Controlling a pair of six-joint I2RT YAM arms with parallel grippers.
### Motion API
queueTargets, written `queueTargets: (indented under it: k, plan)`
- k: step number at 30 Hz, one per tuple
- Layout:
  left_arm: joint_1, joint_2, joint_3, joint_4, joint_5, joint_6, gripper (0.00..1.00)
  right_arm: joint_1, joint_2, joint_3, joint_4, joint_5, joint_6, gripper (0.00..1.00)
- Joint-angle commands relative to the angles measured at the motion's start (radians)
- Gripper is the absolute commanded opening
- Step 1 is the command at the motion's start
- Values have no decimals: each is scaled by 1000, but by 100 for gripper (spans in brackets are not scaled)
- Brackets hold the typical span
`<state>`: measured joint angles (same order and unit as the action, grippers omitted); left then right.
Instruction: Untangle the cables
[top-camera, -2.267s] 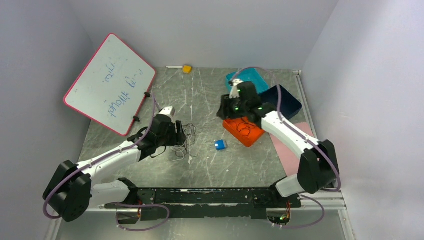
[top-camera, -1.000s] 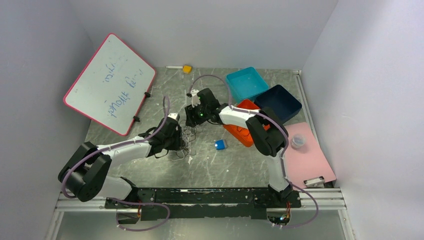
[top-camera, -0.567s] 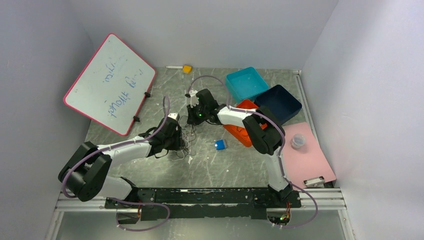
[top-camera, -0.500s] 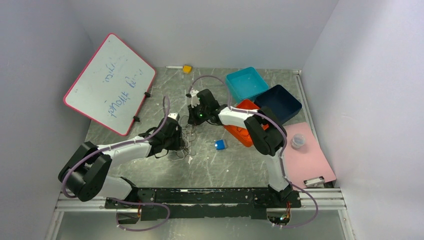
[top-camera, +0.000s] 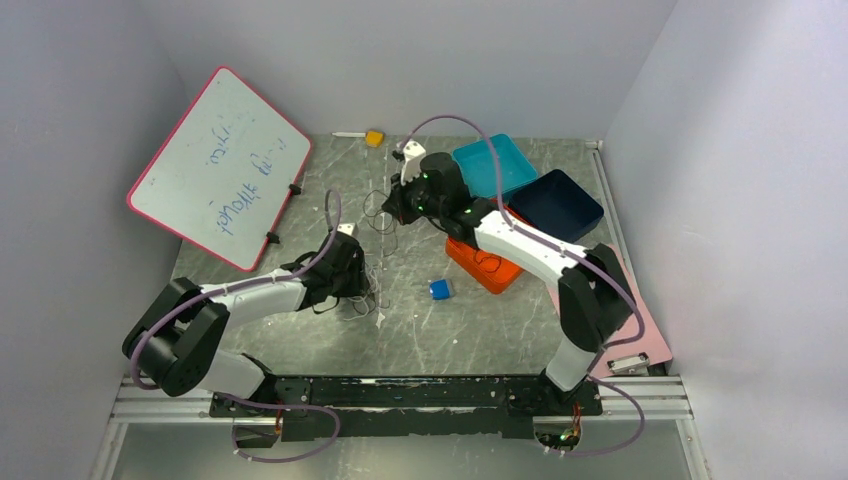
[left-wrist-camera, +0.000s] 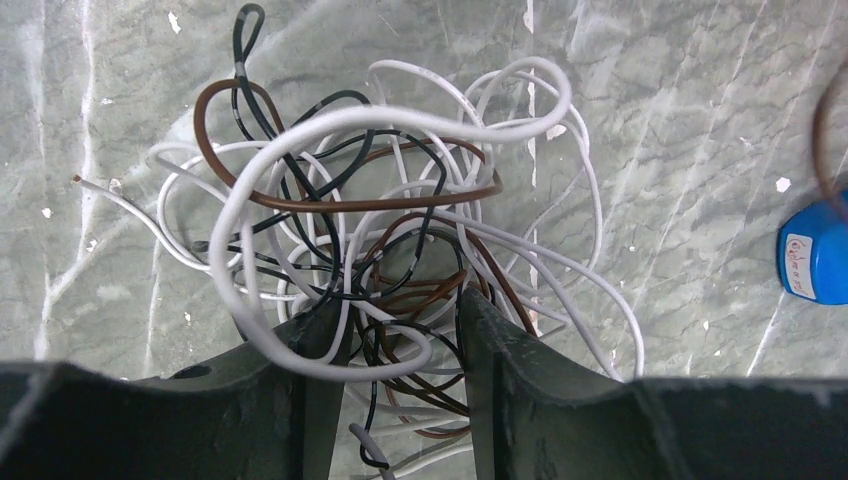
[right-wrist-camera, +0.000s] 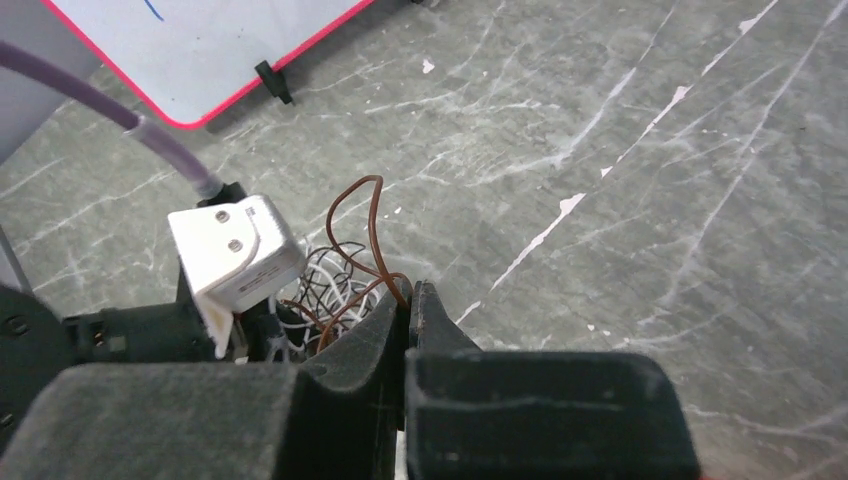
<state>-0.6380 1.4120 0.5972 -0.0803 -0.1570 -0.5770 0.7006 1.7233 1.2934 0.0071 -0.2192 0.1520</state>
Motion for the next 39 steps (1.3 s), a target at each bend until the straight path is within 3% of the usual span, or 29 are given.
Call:
queueTargets:
  k: [1, 10, 14, 17, 21, 30, 39]
  plan:
    - [-3, 19, 0, -10, -29, -20, 49, 0, -87, -31, -63, 48, 1, 0]
    - [-3, -27, -7, -25, -36, -32, 51, 1, -251, -70, -112, 235, 99, 0]
    - [-3, -130, 10, -58, -31, -24, 59, 1, -300, -114, -125, 343, 157, 0]
    - [-3, -237, 29, -68, -7, 21, 70, 1, -321, -160, -109, 373, 175, 0]
    - [-3, -348, 80, -112, 36, 92, 77, 1, -316, -162, -123, 389, 178, 0]
    - [-3, -514, 142, -85, 207, 219, 83, 1, -260, -98, -145, 263, 187, 0]
    - [-4, -420, 205, 0, 408, 348, 80, 1, -204, 6, -198, 79, 195, 0]
